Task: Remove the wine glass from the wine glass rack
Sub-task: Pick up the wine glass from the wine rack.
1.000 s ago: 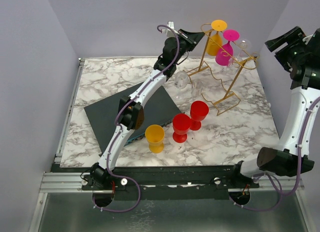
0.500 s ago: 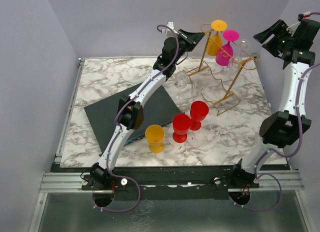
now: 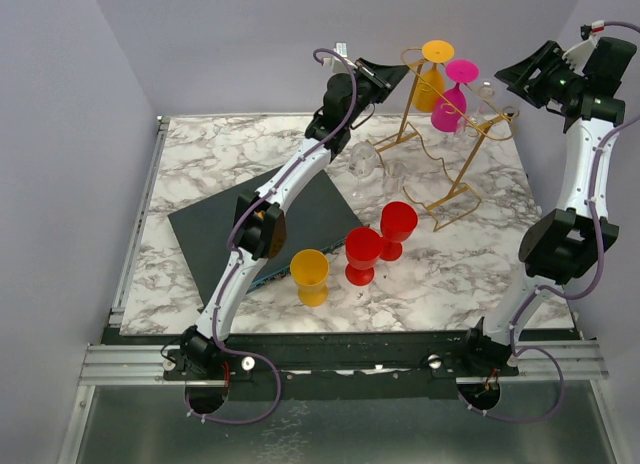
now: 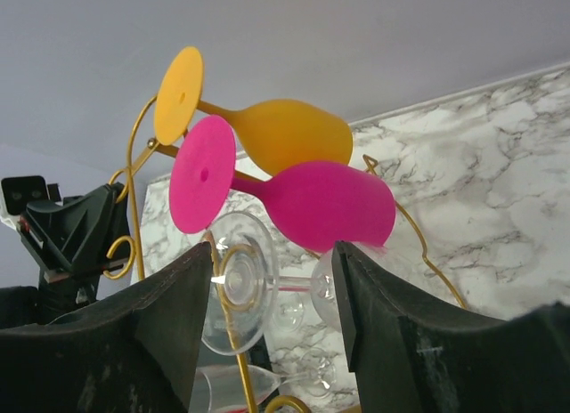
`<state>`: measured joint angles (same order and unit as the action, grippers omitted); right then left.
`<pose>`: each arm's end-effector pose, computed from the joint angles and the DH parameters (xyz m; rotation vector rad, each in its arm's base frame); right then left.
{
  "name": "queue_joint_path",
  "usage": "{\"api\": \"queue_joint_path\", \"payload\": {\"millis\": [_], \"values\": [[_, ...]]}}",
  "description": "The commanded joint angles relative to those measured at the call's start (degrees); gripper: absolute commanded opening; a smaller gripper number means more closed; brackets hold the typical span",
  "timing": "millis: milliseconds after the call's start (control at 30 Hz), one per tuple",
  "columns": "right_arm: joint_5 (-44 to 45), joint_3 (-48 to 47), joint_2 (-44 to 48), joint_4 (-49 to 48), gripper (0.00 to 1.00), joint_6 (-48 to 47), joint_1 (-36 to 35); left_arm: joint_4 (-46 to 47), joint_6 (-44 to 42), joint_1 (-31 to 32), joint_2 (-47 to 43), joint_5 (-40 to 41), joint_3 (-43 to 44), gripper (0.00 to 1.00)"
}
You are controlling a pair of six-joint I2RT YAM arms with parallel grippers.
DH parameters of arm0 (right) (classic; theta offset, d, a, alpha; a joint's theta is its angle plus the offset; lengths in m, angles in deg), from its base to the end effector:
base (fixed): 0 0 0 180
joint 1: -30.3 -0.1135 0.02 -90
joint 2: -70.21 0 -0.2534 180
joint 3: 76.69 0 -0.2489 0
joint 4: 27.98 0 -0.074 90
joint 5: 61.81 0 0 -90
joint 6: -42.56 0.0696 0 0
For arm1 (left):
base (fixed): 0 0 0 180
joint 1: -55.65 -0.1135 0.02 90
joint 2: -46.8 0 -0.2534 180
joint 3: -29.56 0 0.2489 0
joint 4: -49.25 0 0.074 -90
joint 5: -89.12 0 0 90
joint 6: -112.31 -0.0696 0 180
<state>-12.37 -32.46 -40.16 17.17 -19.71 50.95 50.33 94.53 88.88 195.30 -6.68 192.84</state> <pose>0.4393 -0.1172 0.4149 0.3174 1.8728 0.7579 0.5102 -0.3426 0.3485 -0.4012 1.4311 -1.6075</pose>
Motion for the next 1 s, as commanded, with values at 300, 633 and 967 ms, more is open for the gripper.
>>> {"api": "queue_joint_path", "payload": {"millis": [300, 633, 967], "values": [[-11.3, 3.1, 0.6, -3.5, 0.52, 1.2, 1.2, -3.1, 0.1, 1.0, -0.6, -5.4, -0.5, 0.0], [-13.5, 2.2, -0.5, -2.9, 0.31, 2.7, 1.3, -3.2, 0.0, 1.0, -0.5, -5.4, 0.0, 0.0], [-13.7, 3.3, 0.2, -5.4, 0.03, 8.2, 2.1, -3.2, 0.3, 1.1, -0.6, -5.2, 0.1, 0.0]]}}
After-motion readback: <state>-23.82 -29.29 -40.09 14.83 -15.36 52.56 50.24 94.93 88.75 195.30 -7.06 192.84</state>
